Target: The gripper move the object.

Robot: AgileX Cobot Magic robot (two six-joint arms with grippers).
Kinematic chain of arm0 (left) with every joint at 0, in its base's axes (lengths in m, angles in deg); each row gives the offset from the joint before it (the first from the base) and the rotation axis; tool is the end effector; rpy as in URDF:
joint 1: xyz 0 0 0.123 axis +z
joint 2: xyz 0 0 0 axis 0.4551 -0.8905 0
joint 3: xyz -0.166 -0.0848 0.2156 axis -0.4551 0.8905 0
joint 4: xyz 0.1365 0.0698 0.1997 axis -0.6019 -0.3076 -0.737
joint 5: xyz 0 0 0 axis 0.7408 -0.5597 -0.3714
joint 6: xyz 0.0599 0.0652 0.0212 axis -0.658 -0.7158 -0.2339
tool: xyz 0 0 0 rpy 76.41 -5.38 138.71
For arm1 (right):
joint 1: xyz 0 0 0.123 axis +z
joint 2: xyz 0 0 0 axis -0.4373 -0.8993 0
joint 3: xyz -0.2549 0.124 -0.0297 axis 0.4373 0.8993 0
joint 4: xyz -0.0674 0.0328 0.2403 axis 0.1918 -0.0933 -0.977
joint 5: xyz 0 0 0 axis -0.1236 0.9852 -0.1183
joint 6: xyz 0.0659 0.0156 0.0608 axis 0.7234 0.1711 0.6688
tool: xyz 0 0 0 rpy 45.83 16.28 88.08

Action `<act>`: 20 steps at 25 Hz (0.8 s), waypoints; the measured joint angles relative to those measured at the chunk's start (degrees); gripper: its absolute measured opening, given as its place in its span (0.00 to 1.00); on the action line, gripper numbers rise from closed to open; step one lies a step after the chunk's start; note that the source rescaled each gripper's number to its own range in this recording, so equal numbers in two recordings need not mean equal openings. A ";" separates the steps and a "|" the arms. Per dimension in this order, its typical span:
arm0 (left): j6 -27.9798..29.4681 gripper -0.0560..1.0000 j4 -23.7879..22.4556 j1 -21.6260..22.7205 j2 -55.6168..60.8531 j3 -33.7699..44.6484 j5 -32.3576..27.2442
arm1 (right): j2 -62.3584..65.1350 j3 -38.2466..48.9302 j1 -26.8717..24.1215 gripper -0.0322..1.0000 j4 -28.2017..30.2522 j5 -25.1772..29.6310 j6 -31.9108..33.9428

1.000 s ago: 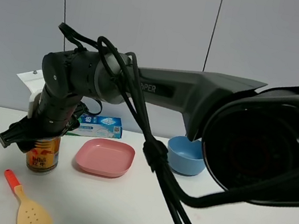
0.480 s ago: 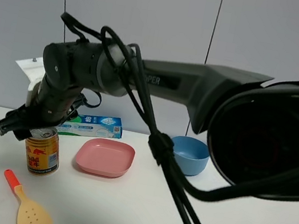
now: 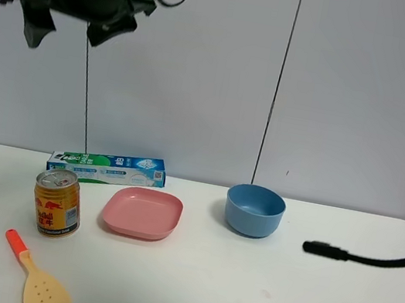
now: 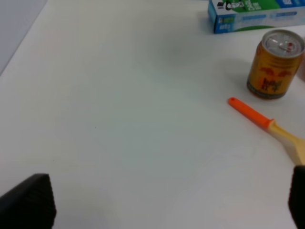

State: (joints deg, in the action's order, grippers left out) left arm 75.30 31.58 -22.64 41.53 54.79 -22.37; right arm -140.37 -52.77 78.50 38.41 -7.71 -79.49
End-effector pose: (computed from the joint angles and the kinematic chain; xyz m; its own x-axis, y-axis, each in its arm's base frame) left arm -0.0059 0.0020 0.2799 -0.4360 -0.0575 -0.8981 -0.1114 0.9937 -0.0095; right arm 0.3146 0.4018 0.3589 -0.2778 -0.5203 -0.8075 -0.7915 0.6004 -0.1145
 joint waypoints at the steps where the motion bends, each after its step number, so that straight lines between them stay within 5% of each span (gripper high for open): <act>1: 0.00 1.00 0.00 0.00 0.00 0.00 0.00 | 1.35 0.00 0.00 0.24 -0.06 1.28 0.00; 11: 0.00 1.00 0.00 0.00 0.00 0.00 0.00 | 13.01 -0.02 0.00 0.24 -0.06 18.63 0.19; 20: 0.00 1.00 0.00 0.00 0.00 0.00 0.00 | 18.61 -0.02 0.05 0.24 -0.05 19.27 1.68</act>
State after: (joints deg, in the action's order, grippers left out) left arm 75.30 31.58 -22.64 41.53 54.79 -22.37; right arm -121.76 -52.79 78.55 38.36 11.57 -77.82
